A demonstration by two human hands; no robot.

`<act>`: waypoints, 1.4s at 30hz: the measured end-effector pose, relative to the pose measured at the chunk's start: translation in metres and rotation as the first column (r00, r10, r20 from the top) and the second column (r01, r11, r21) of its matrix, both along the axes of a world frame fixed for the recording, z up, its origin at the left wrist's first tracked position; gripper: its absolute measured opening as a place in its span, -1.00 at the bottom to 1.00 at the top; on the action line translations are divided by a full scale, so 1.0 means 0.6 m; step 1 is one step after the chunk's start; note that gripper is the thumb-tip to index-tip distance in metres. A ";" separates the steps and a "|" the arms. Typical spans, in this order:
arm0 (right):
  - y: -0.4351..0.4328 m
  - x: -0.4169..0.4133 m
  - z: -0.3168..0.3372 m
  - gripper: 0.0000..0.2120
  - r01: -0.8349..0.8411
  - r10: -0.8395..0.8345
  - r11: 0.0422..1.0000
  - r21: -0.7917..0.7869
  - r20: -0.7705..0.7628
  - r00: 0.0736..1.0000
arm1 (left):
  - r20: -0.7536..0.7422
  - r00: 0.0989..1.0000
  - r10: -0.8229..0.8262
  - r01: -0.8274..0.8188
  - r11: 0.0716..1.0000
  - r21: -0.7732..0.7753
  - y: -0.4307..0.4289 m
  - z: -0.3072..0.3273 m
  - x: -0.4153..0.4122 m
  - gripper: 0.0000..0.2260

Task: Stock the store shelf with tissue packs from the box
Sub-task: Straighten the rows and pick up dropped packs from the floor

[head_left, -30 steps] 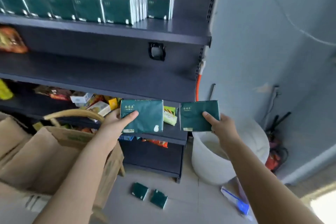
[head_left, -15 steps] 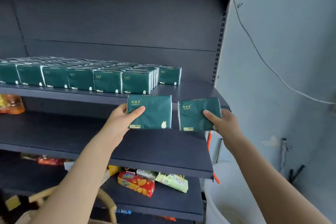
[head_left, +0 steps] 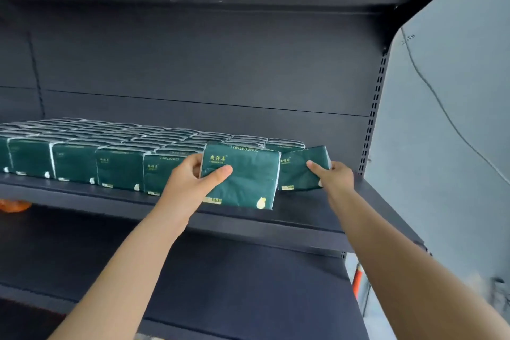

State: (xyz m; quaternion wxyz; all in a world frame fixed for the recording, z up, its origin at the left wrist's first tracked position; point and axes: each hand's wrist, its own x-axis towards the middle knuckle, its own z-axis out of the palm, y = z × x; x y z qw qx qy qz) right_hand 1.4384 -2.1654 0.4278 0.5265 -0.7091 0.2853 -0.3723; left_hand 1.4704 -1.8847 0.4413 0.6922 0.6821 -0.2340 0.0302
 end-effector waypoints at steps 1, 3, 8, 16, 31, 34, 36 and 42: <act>-0.009 0.021 -0.001 -0.71 0.008 -0.008 1.000 -0.001 -0.009 1.000 | 0.003 1.000 0.011 -0.011 1.000 0.003 -0.004 0.004 0.010 -0.78; -0.024 0.059 -0.001 -0.73 0.018 -0.019 1.000 -0.016 -0.022 1.000 | 0.018 1.000 0.024 -0.025 1.000 0.008 -0.014 0.011 0.033 -0.81; -0.038 0.134 -0.008 -0.67 0.034 -0.038 0.996 -0.082 -0.050 0.998 | 0.040 0.999 0.034 -0.033 0.999 -0.021 -0.031 0.012 0.075 -0.82; -0.038 0.203 -0.049 -0.49 0.093 -0.147 0.977 -0.191 -0.293 0.945 | 0.023 1.000 -0.009 0.011 0.997 -0.070 -0.045 0.000 0.111 -0.82; -0.039 0.149 -0.032 -0.57 0.038 -0.111 0.973 -0.229 -0.315 0.943 | -0.070 0.997 -0.045 0.037 0.994 -0.106 -0.065 -0.007 0.091 -0.89; 0.005 0.083 -0.011 -0.61 -0.061 0.059 0.997 -0.055 -0.043 0.997 | -0.080 0.996 -0.041 0.033 0.995 -0.092 -0.068 -0.006 0.080 -0.90; 0.048 0.031 -0.002 -0.66 -0.197 0.178 0.975 0.103 0.165 0.970 | -0.071 0.996 -0.044 0.038 0.996 -0.077 -0.072 -0.006 0.072 -0.91; 0.140 -0.045 -0.006 -0.83 -0.418 0.409 0.908 -0.001 0.214 0.887 | -0.059 0.995 -0.074 0.071 0.996 -0.058 -0.096 -0.015 0.045 -0.89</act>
